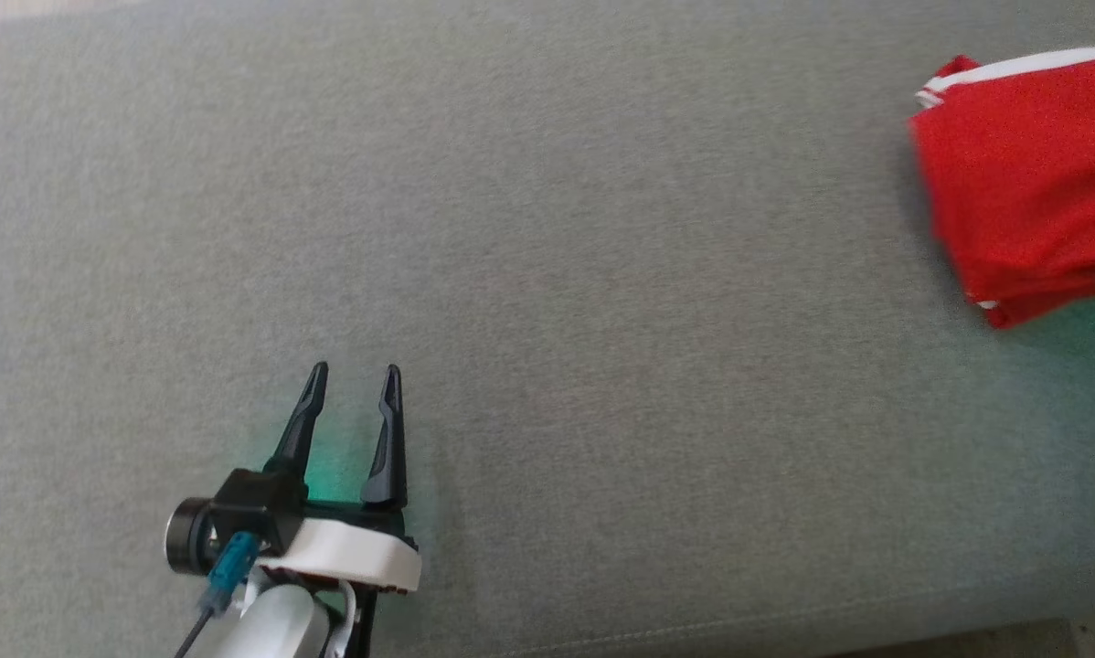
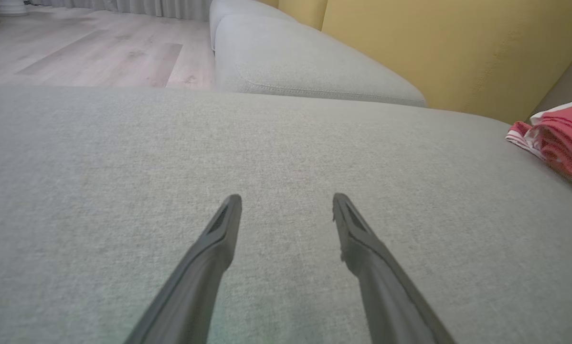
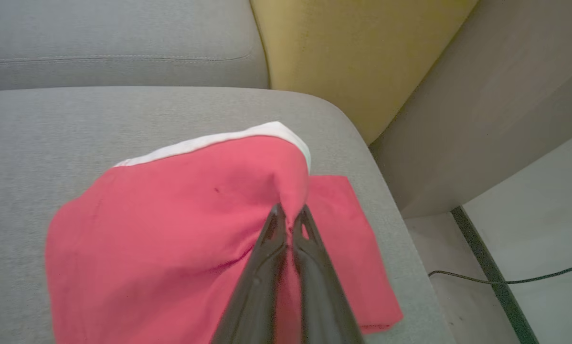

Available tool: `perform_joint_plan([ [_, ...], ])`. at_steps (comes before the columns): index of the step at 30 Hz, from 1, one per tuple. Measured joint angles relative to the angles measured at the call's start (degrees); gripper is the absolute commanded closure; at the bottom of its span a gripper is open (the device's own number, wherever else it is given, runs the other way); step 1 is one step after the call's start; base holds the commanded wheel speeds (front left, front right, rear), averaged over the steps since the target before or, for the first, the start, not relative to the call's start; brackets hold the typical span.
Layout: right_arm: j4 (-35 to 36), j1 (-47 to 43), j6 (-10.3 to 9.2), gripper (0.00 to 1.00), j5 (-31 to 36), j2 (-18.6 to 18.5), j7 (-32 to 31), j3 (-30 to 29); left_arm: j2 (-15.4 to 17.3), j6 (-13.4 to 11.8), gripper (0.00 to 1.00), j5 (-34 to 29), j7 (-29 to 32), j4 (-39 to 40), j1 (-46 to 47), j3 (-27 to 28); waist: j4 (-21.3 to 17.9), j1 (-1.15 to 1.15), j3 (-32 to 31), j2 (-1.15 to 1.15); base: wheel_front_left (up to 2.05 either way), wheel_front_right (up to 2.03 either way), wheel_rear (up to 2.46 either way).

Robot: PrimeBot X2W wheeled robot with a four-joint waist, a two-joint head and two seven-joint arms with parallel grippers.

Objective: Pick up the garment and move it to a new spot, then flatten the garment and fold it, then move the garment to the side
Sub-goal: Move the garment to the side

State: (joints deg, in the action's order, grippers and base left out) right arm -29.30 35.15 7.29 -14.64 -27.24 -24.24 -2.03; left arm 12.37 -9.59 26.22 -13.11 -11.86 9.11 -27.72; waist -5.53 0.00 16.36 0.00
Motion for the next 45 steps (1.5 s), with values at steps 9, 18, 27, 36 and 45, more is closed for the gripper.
perform_joint_plan([
  [9,-6.78,2.46,0.00,1.00,2.50,-4.34,0.74,-3.50,1.14,-0.07,0.00,-0.60,1.02,1.44,0.25,-0.24,2.94,0.00,4.04,0.00,0.00,0.00,0.00],
  [18,-12.66,5.70,0.00,0.00,11.37,-4.22,7.88,-5.75,1.87,-0.57,0.00,-1.58,2.87,3.54,1.66,-1.77,2.93,0.00,5.97,0.00,0.00,0.00,0.00],
  [27,-14.73,5.81,0.00,0.00,17.04,-0.65,14.35,-7.56,2.27,-0.83,0.00,-1.58,3.54,3.66,1.62,-2.12,0.86,0.00,4.12,0.00,0.00,0.00,0.00],
  [36,-11.95,6.77,0.00,0.00,15.59,4.55,18.29,-0.81,2.33,-1.01,0.00,-0.21,3.20,2.68,0.80,-1.89,-0.40,-0.01,-1.10,0.00,0.00,0.00,0.00],
  [45,-7.14,4.48,0.00,0.00,10.96,12.30,22.04,5.66,2.36,-2.09,0.00,2.59,0.89,0.78,-3.09,1.03,0.64,-0.01,-8.77,0.00,0.00,0.00,0.00],
])
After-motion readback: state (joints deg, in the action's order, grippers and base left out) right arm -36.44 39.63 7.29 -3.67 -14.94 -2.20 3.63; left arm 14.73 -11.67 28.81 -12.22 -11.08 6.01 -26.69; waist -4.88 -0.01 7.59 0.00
